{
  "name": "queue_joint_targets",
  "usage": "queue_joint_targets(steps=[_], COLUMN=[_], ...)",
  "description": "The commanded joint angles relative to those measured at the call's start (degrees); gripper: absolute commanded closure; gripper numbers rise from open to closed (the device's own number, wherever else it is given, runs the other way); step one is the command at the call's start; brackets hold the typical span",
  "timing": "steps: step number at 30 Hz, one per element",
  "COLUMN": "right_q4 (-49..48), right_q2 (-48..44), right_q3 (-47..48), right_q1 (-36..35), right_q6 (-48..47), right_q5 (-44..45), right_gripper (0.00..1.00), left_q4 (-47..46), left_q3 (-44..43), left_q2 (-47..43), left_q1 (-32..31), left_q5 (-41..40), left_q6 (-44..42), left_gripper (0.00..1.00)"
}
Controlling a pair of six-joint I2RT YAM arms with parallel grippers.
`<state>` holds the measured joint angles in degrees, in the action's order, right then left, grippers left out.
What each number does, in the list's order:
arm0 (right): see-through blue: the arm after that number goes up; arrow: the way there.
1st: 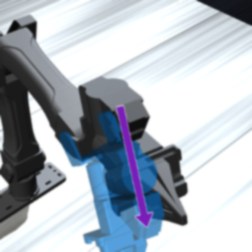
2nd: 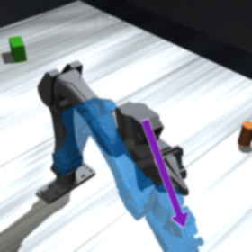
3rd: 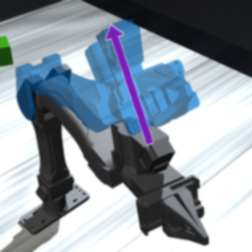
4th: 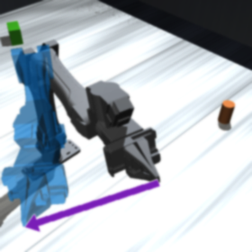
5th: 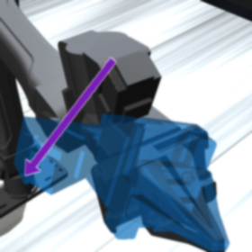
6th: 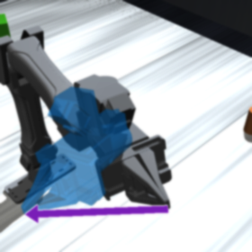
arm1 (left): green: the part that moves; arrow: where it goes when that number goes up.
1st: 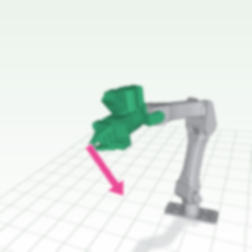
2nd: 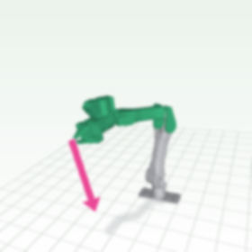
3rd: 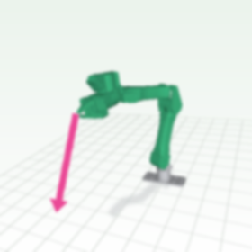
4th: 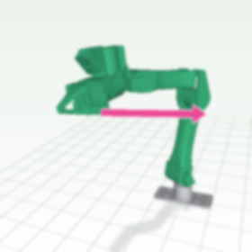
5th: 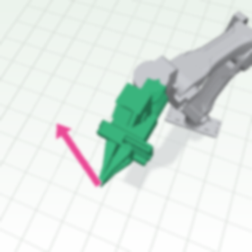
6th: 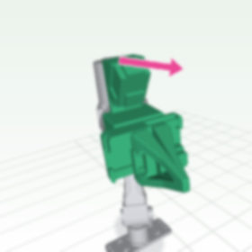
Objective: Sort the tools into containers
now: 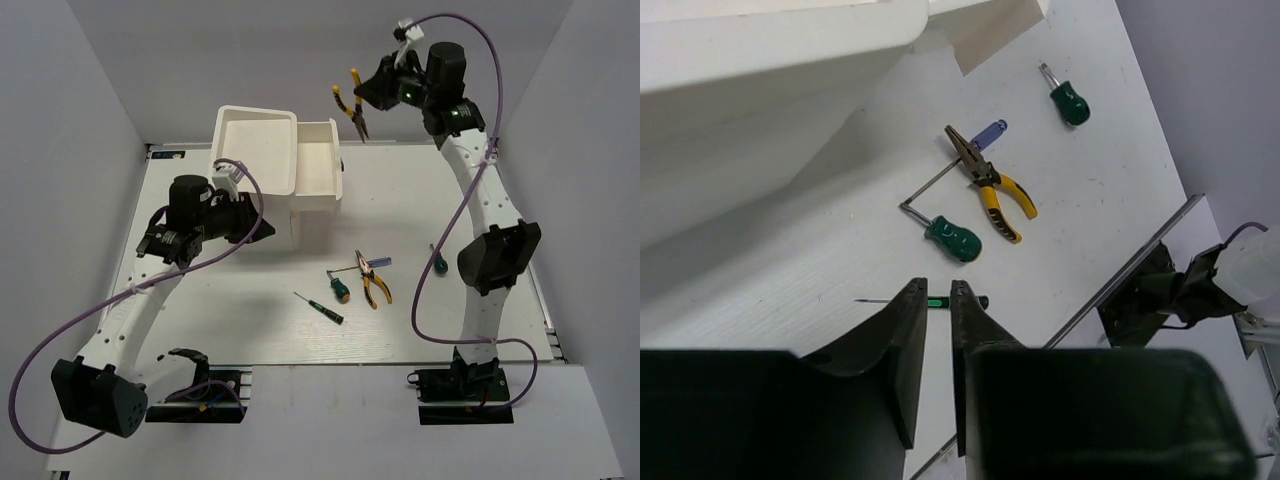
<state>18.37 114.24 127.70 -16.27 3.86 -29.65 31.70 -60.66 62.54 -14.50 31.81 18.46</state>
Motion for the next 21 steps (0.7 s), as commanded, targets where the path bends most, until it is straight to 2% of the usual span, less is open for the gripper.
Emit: queue_joint_targets(steps=[1, 3, 4, 5, 7, 11, 13, 15, 17, 18, 19, 21], right_q4=[-10.34, -15.81, -17.47, -22.28, -24.6, -25.14, -24.88, -24.44, -24.43, -24.96, -24.96, -25.4], right_q2=[5.12, 7.3, 8.01, 8.8, 11.09, 13.21, 13.47, 13.47, 12.94, 12.51, 11.81, 10.58], right_q3=[3.79, 2.73, 2.64, 1.95, 1.5, 1.06, 0.1, -0.6, -1.22, -1.49, -1.58, -1.32], right_q1=[-2.52, -3.06, -4.11, -4.55, -5.69, -6.84, -7.02, -7.02, -6.84, -6.76, -6.67, -6.49], right_q6=[15.95, 19.77, 25.53, 27.06, 29.44, 28.93, 28.83, 28.57, 28.92, 28.93, 28.93, 28.4], right_q5=[-6.47, -7.61, -7.62, -7.62, -6.83, -6.12, -6.04, -6.3, -7.44, -7.7, -8.84, -9.72], right_gripper=[1.0, 1.0, 1.0, 1.0, 1.0, 1.0, 0.98, 0.84, 0.63, 0.44, 0.36, 0.28], left_q4=[0.55, 0.03, -0.58, -0.59, -1.29, -1.29, -1.29, -1.82, -2.43, -2.96, -2.96, -3.57], left_q3=[-2.62, -2.62, -2.62, -2.62, -2.62, -5.95, -7.62, -8.15, -9.47, -9.47, -10.08, -10.09], left_q2=[0.21, 0.73, 1.26, 1.26, 2.75, 5.21, 7.41, 8.82, 10.58, 11.1, 12.15, 13.3], left_q1=[-1.75, -2.55, -3.85, -4.39, -5.35, -8.26, -10.28, -12.29, -13.62, -14.84, -15.46, -16.78], left_q5=[-1.05, -1.05, -1.05, -1.05, -1.66, -2.8, -3.59, -4.13, -5.44, -5.45, -6.14, -7.46], left_q6=[-1.06, -0.53, -0.01, 0.0, 0.53, 1.05, 1.05, 1.05, 1.05, 1.58, 1.58, 2.1], left_gripper=[0.71, 0.67, 0.64, 0.62, 0.55, 0.49, 0.49, 0.49, 0.49, 0.48, 0.48, 0.46])
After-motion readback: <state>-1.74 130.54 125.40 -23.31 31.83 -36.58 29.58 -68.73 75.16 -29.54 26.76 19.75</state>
